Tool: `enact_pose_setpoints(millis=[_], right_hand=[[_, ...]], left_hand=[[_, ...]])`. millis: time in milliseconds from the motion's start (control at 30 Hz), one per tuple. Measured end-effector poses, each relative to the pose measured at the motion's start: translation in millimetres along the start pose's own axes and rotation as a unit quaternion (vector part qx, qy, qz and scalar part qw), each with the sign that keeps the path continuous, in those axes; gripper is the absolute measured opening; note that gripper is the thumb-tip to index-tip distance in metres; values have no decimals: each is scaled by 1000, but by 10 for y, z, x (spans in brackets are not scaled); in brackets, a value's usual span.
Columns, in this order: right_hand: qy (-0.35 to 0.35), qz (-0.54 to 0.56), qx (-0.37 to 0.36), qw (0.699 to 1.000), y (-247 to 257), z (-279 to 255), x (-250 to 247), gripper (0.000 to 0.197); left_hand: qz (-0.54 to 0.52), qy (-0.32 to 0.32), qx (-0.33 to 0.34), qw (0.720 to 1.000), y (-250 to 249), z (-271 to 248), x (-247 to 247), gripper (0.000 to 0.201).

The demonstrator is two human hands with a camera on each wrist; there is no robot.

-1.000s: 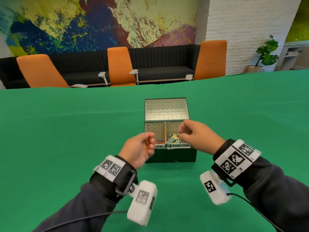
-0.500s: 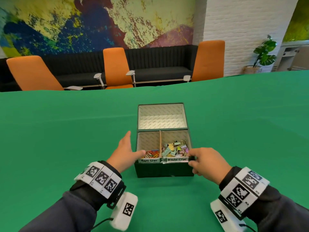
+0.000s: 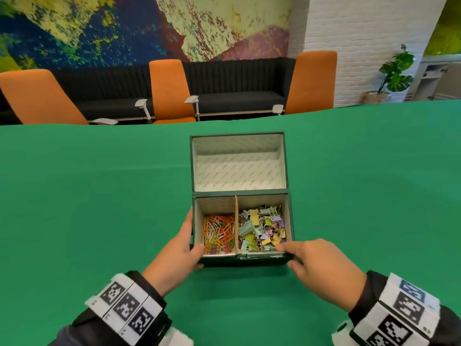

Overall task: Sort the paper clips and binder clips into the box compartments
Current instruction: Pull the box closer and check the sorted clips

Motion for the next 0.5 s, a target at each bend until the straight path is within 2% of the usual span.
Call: enact_pose_setpoints(millis=[133, 500], right_hand=[[-6, -10, -8, 1000, 69, -68, -20, 42], [10, -45, -1, 999, 92, -100, 13, 44]], left_hand=[[76, -37, 19, 996, 30, -55, 6, 73], [65, -43, 39, 996, -13, -109, 20, 73]])
Point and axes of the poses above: each hand's wrist, its own z-axis towards the middle knuckle, its own x-axis out of the palm, y = z × x, the point moved 10 cm from there along z, towards the middle knuckle, and after that the axes turned 12 degrees about -x, right-handed, at the moved point
